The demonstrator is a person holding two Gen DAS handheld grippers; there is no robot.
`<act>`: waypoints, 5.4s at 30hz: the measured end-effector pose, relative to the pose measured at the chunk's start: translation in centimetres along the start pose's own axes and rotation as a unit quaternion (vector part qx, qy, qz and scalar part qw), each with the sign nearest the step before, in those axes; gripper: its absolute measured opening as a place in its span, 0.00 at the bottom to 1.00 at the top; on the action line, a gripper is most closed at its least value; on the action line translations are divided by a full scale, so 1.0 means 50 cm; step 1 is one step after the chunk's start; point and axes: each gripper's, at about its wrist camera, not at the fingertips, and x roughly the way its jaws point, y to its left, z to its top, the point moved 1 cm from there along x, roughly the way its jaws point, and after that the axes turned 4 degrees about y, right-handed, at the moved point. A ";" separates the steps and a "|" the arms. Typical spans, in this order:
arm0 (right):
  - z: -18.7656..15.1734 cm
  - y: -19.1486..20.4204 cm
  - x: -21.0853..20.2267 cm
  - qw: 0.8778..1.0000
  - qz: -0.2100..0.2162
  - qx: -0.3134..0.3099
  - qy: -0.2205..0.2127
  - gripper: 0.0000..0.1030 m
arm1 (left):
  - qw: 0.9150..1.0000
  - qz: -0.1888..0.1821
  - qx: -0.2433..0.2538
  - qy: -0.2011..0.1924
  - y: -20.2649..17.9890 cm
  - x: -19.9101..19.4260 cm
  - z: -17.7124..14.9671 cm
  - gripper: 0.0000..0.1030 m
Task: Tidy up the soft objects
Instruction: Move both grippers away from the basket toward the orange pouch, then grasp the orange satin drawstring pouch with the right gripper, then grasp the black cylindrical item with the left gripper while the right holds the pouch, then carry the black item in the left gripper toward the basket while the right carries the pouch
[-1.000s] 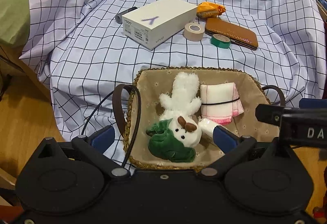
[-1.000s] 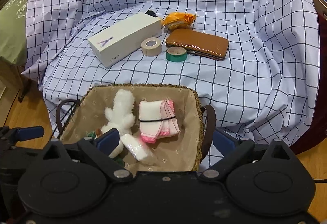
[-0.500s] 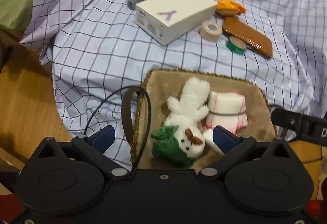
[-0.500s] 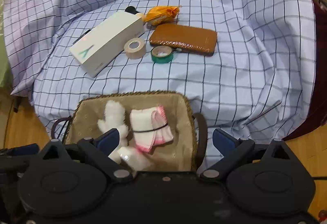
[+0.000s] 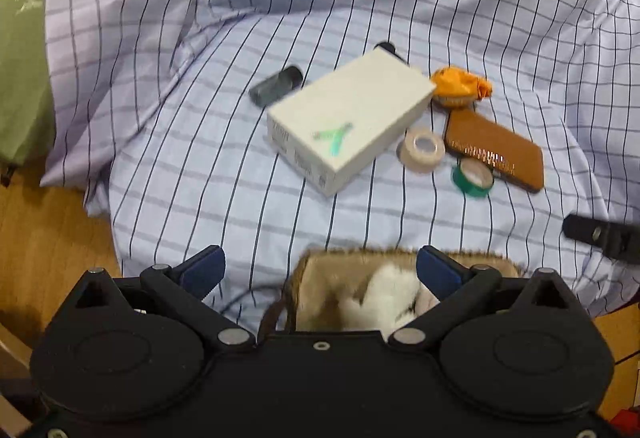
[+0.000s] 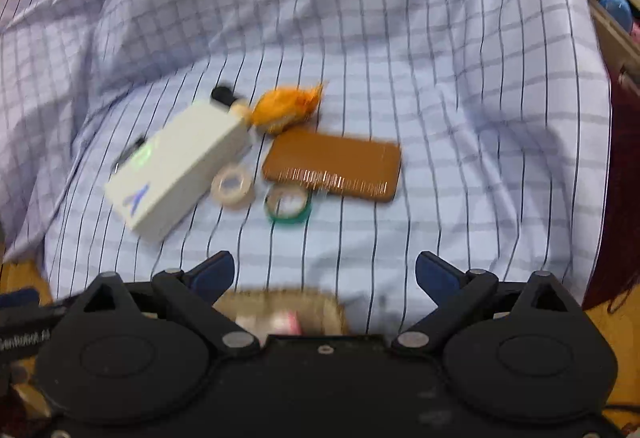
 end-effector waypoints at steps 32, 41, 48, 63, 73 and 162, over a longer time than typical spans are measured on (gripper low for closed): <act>0.303 0.097 0.313 1.000 0.014 -0.022 0.008 0.88 | 0.992 -0.001 0.091 -0.087 -0.047 0.169 0.294 0.96; 0.316 0.120 0.408 0.998 0.018 -0.054 0.033 0.71 | 0.993 0.002 0.077 -0.085 -0.034 0.211 0.335 0.96; 0.342 0.091 0.380 0.997 0.004 -0.068 -0.046 0.43 | 0.992 -0.002 0.094 -0.081 -0.058 0.250 0.359 0.96; 0.330 -0.012 0.415 0.998 -0.007 -0.008 -0.058 0.41 | 0.980 -0.005 0.197 -0.032 -0.194 0.366 0.403 0.95; 0.323 -0.035 0.413 0.999 0.006 0.002 -0.053 0.43 | 0.984 -0.023 0.175 0.020 -0.193 0.429 0.429 0.87; 0.140 -0.167 0.232 0.986 -0.116 -0.015 -0.117 0.69 | 0.968 -0.181 0.175 0.003 -0.434 0.256 0.310 0.51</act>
